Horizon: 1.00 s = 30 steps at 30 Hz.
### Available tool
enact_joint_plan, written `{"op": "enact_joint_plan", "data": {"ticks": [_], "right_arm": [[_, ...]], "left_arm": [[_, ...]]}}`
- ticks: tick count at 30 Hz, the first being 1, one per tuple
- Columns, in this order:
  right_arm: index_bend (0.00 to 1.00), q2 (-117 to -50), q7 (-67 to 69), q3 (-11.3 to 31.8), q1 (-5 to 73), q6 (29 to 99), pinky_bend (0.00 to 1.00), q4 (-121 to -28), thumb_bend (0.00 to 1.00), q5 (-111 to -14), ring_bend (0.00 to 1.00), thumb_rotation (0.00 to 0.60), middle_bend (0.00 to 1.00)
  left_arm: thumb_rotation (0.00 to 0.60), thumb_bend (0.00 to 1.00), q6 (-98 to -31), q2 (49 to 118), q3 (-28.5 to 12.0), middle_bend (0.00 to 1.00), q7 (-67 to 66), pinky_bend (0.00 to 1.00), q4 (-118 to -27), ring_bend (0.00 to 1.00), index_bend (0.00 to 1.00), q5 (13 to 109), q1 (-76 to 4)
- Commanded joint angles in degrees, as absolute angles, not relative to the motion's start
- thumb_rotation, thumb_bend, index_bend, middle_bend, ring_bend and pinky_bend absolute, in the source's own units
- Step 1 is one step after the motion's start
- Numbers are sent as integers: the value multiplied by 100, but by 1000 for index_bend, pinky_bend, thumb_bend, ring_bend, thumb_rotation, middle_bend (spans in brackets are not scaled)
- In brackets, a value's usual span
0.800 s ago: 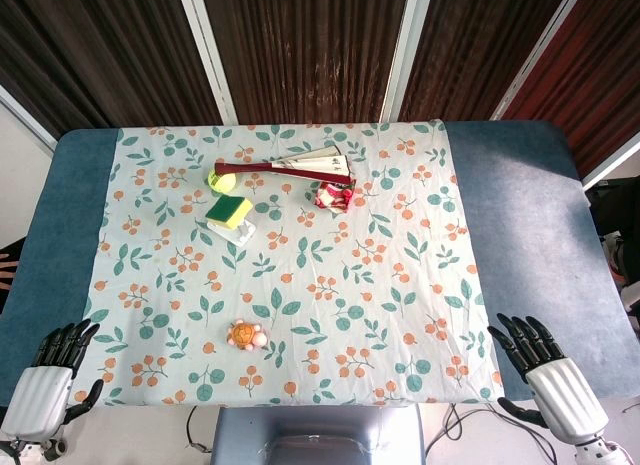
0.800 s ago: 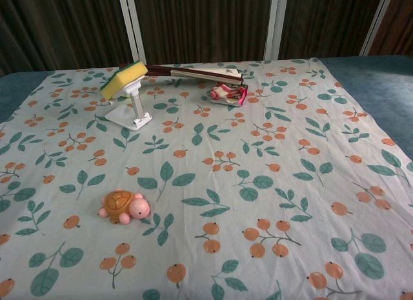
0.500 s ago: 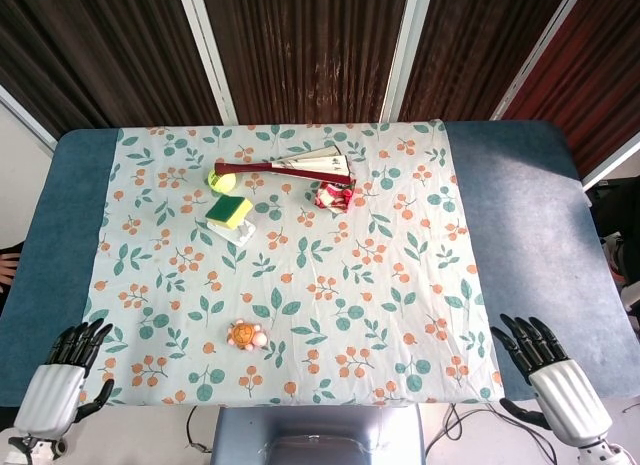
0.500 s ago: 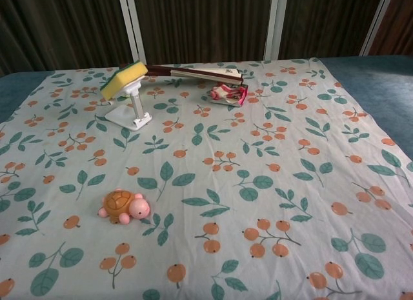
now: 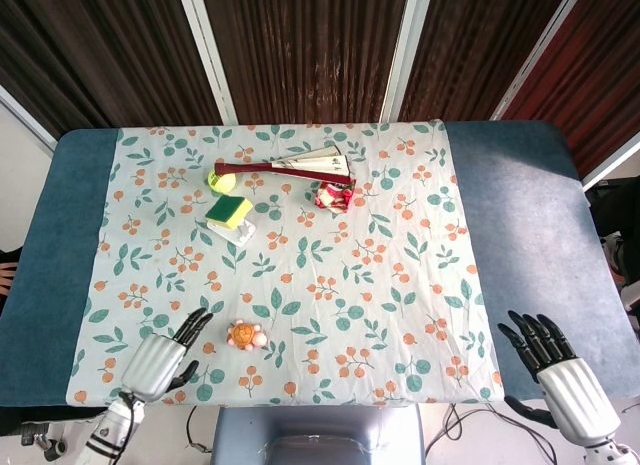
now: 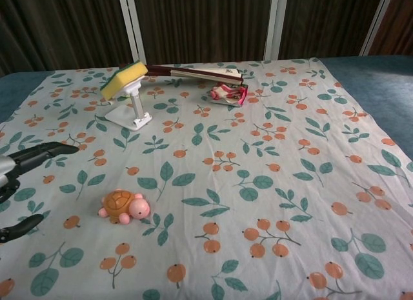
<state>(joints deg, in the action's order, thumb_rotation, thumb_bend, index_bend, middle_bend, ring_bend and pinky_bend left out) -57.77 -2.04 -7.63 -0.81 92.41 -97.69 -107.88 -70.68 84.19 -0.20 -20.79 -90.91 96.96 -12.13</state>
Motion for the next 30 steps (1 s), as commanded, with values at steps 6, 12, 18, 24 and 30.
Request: {"op": "enact_joint_plan", "data": {"ticks": [6, 12, 18, 24, 30], "right_arm": [[0, -5662, 102, -739, -199, 9600, 0, -9671, 82, -10847, 0, 600, 0], [0, -5624, 235, -732, -250, 9742, 0, -9614, 82, -10882, 0, 600, 0], [0, -5597, 325, -724, -287, 9838, 0, -9579, 81, -10911, 0, 600, 0], [0, -5587, 361, -719, -300, 9857, 0, -9564, 82, -10931, 0, 600, 0], [0, -5597, 331, -710, -298, 9818, 0, -9577, 82, -10929, 0, 600, 0]], "left_arm": [[600, 380, -6423, 9148, -232, 163, -2703, 1000, -8750, 942, 135, 9255, -1729], [600, 380, -6327, 9511, -273, 191, -2802, 1000, -8471, 949, 179, 9138, -1938], [600, 402, -6459, 9723, -240, 282, -2814, 1000, -8127, 948, 299, 9187, -2045], [600, 405, -6652, 9862, -187, 413, -2837, 1000, -7799, 953, 412, 9197, -2058], [600, 419, -6845, 9970, -142, 544, -2657, 1000, -7587, 969, 496, 9286, -2110]]}}
